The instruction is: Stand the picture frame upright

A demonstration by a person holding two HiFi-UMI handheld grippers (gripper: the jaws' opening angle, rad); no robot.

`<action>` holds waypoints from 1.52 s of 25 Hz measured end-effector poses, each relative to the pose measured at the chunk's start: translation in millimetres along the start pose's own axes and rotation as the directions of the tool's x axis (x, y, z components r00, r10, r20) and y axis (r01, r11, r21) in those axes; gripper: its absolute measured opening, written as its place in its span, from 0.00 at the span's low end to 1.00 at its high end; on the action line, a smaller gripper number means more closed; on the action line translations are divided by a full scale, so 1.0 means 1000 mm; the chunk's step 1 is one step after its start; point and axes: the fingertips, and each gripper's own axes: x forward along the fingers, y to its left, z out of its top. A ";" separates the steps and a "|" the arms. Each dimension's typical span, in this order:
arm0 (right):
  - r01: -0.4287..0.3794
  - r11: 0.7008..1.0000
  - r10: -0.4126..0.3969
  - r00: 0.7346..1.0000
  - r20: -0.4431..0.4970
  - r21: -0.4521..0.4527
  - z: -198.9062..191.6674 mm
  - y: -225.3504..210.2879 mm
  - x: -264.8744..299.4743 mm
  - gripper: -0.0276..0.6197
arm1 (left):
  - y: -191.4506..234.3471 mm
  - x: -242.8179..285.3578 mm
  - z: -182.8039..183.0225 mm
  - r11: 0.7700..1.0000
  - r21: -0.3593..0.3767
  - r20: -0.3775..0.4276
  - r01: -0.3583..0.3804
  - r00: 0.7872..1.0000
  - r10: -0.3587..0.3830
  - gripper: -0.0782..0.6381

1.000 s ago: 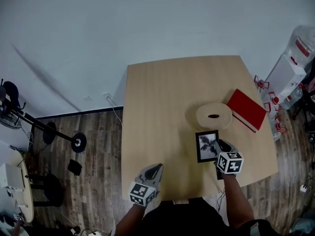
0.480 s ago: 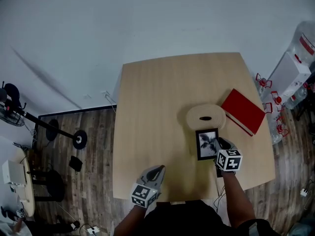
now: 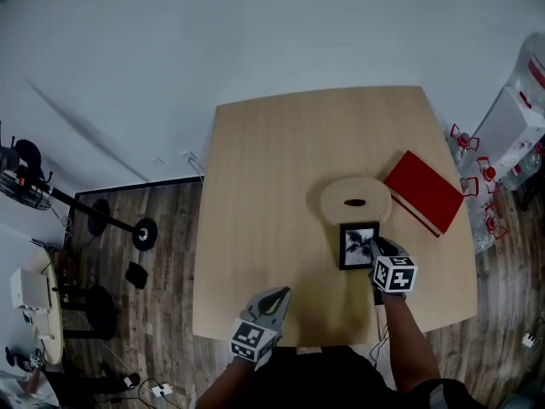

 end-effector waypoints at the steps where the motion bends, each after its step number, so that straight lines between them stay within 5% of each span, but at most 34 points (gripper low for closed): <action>1: 0.002 1.000 -0.002 1.000 -0.001 -0.005 0.000 -0.001 0.001 0.15 | -0.001 -0.002 -0.002 1.000 0.009 -0.007 -0.006 1.000 0.006 0.11; 16: -0.011 1.000 0.011 0.995 0.103 0.007 0.010 0.007 -0.030 0.20 | -0.009 -0.013 -0.007 0.999 0.025 -0.014 -0.020 1.000 0.021 0.11; 29: -0.056 0.970 0.109 0.970 0.216 -0.238 0.046 0.065 -0.098 0.10 | -0.011 -0.004 0.020 0.997 0.049 0.038 0.055 0.998 -0.057 0.11; 38: -0.115 0.959 0.172 0.962 0.211 -0.257 0.053 0.104 -0.115 0.06 | 0.012 -0.012 0.034 0.996 0.068 0.058 0.055 0.997 -0.059 0.11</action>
